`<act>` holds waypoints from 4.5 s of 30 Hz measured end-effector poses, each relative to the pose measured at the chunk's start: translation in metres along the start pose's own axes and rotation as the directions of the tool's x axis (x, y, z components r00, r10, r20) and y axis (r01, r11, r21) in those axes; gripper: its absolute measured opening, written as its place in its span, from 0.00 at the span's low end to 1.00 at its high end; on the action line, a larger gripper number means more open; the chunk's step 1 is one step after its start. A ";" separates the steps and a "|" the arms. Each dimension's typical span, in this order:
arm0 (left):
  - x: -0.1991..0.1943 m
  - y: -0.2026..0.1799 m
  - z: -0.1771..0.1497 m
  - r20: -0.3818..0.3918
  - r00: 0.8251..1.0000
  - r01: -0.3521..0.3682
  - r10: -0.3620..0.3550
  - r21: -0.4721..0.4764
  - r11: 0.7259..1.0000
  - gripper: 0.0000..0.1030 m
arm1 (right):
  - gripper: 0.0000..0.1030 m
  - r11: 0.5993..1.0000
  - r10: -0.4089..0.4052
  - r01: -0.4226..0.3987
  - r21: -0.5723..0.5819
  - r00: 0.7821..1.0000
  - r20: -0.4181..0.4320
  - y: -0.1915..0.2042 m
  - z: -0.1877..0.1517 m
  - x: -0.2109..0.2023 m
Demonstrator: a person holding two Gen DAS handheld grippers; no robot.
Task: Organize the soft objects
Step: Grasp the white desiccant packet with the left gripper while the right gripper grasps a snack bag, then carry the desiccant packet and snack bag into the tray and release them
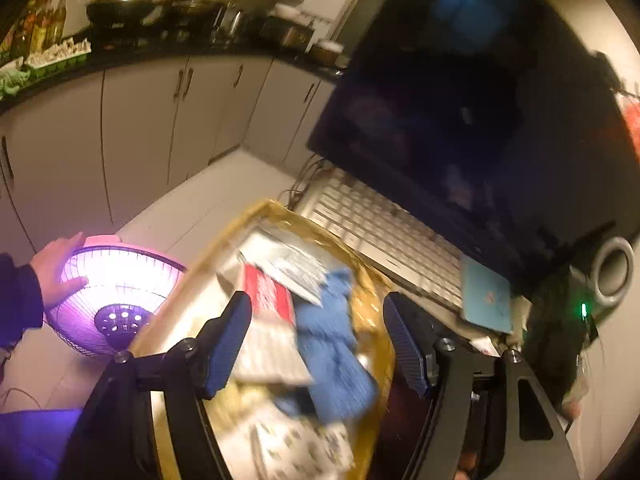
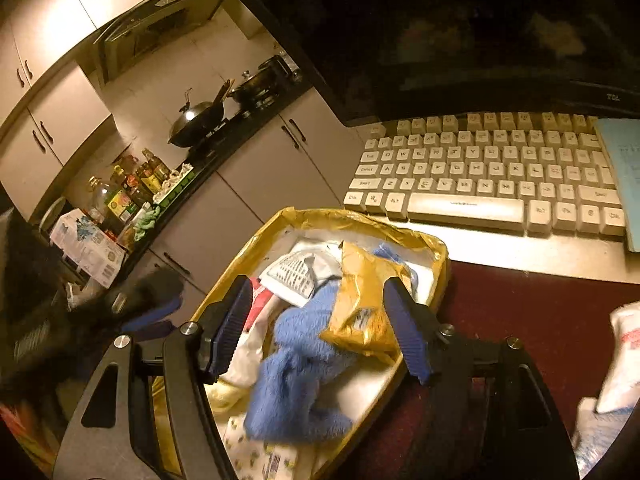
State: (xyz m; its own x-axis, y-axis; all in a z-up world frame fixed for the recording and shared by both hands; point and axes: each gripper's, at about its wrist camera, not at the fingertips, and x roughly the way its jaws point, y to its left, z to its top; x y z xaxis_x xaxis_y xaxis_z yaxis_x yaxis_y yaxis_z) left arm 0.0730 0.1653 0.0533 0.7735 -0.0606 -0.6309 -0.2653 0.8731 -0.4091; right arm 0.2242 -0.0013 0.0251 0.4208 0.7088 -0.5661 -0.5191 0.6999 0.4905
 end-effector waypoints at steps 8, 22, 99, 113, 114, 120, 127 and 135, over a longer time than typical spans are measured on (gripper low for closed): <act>0.001 -0.046 -0.043 -0.052 0.992 0.117 -0.115 0.038 0.992 0.67 | 0.67 0.998 0.020 -0.021 0.053 0.999 0.028 -0.037 -0.032 -0.094; 0.074 -0.154 -0.109 -0.316 0.931 0.273 -0.184 0.264 0.925 0.67 | 0.66 0.961 -0.176 0.155 0.231 0.982 0.072 -0.138 -0.030 -0.179; -0.032 0.001 -0.065 0.014 0.987 -0.161 0.161 0.034 0.986 0.26 | 0.53 0.995 0.074 -0.080 -0.056 0.992 -0.106 0.024 -0.090 -0.077; -0.010 0.032 -0.057 -0.027 0.990 -0.139 0.140 0.034 0.990 0.29 | 0.53 0.974 -0.037 -0.011 -0.225 0.978 -0.207 0.073 -0.100 -0.002; -0.009 0.033 -0.059 -0.030 0.992 -0.124 0.125 0.030 0.992 0.29 | 0.53 0.976 -0.032 -0.015 -0.219 0.977 -0.213 0.071 -0.101 -0.002; -0.013 0.041 -0.064 -0.039 0.999 -0.015 0.014 -0.033 0.999 0.41 | 0.53 0.983 0.026 -0.060 -0.171 0.980 -0.198 0.059 -0.109 -0.004; -0.031 0.039 -0.060 0.044 0.995 0.088 -0.085 -0.080 0.993 0.54 | 0.54 0.990 0.096 -0.110 -0.093 0.984 -0.148 0.042 -0.104 -0.028; -0.023 -0.006 -0.074 -0.008 0.989 0.149 -0.149 0.004 0.989 0.54 | 0.54 0.993 0.118 -0.119 0.000 0.990 -0.080 -0.004 -0.104 -0.085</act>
State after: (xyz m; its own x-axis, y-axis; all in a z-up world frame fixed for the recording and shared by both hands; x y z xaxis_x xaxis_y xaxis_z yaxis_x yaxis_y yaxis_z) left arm 0.0141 0.1254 0.0214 0.8000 -0.1934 -0.5680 -0.1448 0.8564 -0.4956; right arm 0.1132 -0.0729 0.0024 0.2959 0.7773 -0.5552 -0.5657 0.6109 0.5538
